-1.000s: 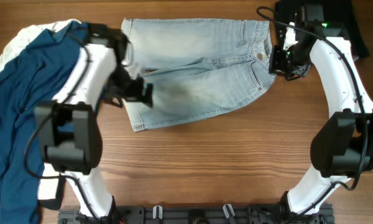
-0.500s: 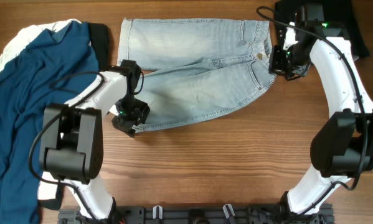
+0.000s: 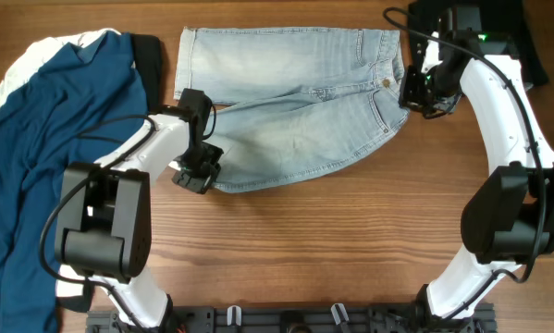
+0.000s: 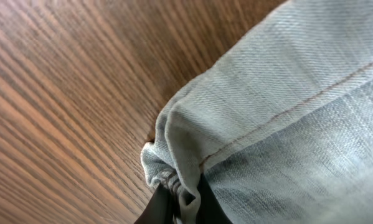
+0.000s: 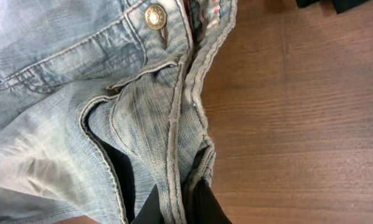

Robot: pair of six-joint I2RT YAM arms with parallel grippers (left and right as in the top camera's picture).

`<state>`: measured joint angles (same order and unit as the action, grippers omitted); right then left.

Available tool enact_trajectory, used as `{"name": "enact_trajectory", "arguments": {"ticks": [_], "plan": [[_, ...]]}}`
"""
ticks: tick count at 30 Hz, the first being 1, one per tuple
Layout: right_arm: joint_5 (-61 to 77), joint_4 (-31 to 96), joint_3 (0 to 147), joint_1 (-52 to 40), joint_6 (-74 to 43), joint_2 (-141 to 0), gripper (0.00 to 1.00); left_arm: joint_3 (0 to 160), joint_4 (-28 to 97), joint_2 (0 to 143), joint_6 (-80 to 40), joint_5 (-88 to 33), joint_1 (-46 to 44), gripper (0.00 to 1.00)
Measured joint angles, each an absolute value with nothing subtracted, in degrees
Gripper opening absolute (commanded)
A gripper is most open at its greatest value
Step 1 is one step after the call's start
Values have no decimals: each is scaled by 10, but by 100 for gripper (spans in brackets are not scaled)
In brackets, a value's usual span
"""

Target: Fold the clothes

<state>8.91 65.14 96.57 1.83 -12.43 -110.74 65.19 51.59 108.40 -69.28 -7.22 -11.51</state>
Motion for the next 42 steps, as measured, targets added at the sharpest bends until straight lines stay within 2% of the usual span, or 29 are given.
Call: {"name": "enact_trajectory", "arguments": {"ticks": [3,8,13,18,21,24,27,32,37,42], "plan": [[89,669,966,18,-137,-1107,4,655,524,1073,-636,-63,-91,4],[126,717,966,18,-152,-1099,4,749,637,868,-553,23,-37,4],[146,788,966,14,-159,-1009,4,794,649,680,-536,64,-34,4],[119,887,966,14,-164,-978,4,795,678,642,-532,68,-37,4],[100,839,951,15,-167,-976,4,795,666,666,-529,71,-55,4],[90,753,909,33,-180,-976,5,796,612,757,-515,77,-67,4],[88,624,876,43,-187,-976,4,795,526,877,-508,88,-70,4],[85,540,861,43,-193,-999,4,796,364,997,-489,100,-71,4],[79,459,856,43,-193,-1051,5,796,280,1039,-487,100,-72,4],[78,383,855,43,-193,-1057,11,796,268,1040,-487,103,-74,4]]}}
